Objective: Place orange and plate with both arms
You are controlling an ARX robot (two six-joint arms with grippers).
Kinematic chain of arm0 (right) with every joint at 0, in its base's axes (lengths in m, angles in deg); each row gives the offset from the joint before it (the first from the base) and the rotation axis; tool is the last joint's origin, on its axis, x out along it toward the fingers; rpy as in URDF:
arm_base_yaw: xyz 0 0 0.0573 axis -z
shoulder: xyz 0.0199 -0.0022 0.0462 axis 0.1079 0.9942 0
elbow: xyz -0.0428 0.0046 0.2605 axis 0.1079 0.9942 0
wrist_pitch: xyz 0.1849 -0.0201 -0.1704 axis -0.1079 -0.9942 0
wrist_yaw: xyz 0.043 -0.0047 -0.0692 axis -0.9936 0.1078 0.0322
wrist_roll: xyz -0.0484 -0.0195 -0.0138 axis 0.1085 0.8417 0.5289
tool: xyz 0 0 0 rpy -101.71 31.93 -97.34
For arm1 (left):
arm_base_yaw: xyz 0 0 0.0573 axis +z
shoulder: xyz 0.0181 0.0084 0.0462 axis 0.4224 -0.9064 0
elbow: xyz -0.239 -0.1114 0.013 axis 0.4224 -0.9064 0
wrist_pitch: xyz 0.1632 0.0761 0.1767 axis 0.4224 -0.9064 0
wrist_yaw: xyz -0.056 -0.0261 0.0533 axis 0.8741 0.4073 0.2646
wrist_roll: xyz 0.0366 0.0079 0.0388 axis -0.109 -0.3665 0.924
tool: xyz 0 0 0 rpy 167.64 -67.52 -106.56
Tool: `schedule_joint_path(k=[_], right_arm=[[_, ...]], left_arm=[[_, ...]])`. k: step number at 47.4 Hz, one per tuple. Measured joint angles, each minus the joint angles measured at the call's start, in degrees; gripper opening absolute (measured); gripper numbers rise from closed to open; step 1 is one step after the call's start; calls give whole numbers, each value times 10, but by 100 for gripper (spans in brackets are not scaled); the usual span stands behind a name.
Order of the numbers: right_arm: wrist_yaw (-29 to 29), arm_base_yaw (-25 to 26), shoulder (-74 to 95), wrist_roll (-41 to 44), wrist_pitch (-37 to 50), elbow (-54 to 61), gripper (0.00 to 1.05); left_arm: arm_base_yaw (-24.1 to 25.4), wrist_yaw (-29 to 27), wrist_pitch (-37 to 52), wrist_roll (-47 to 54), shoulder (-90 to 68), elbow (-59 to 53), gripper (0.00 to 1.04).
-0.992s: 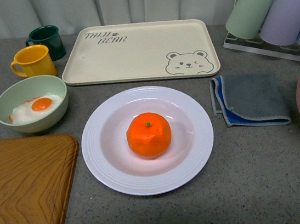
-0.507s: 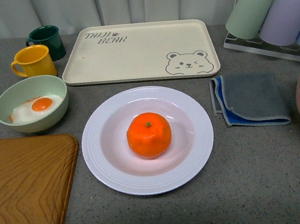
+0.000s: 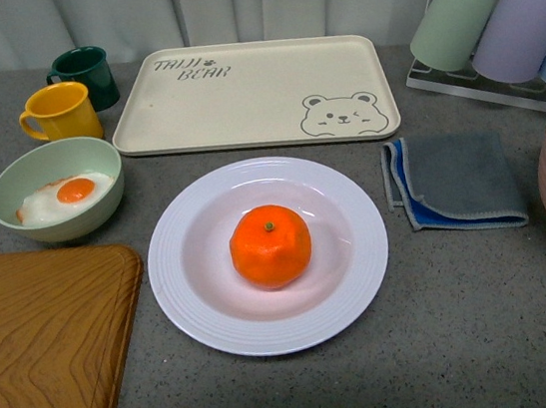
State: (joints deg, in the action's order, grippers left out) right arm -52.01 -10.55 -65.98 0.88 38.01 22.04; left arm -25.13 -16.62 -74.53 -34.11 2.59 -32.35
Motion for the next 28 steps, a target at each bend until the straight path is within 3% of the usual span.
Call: schedule_joint_path(k=[10, 22, 28], right_arm=[[-51, -39, 300, -35, 183, -62, 95], [-196, -80, 586, -233, 202, -163, 95], [-225, -89, 665, -300, 204, -200, 95]], left_arm=[[0, 0, 0, 0, 0, 0, 98], [0, 0, 0, 0, 0, 0, 98], [0, 0, 0, 0, 0, 0, 98]])
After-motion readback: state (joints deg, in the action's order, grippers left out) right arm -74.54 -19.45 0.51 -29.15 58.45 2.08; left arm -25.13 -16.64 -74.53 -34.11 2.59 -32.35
